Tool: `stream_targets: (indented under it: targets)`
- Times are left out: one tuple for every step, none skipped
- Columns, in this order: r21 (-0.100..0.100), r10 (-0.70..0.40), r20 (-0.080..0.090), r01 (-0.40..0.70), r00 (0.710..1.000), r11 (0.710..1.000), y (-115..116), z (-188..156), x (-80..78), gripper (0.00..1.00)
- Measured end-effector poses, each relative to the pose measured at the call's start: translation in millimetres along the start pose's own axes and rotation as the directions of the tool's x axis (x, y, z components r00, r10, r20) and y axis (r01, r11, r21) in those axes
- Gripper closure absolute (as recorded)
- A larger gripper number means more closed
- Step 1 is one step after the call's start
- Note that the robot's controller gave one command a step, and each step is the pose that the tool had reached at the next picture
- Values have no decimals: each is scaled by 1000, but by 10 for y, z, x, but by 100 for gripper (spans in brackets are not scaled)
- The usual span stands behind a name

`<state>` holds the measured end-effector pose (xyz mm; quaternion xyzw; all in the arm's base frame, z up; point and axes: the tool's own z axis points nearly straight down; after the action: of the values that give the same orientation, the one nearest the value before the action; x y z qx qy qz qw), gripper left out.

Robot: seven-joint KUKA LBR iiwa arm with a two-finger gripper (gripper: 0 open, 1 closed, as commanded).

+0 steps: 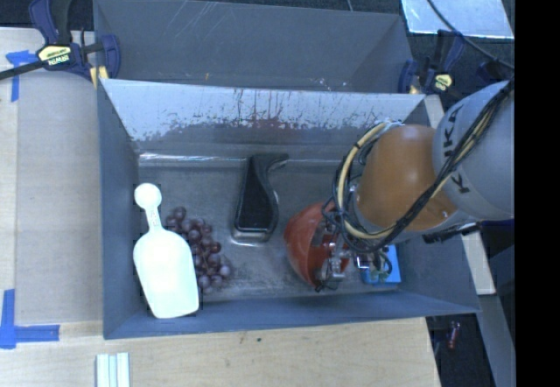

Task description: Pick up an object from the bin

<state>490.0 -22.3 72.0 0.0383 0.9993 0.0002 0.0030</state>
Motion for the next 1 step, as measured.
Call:
stream_targets:
  targets:
    - [-1, 71, 13, -71, 997, 998, 116, -661, 71, 0]
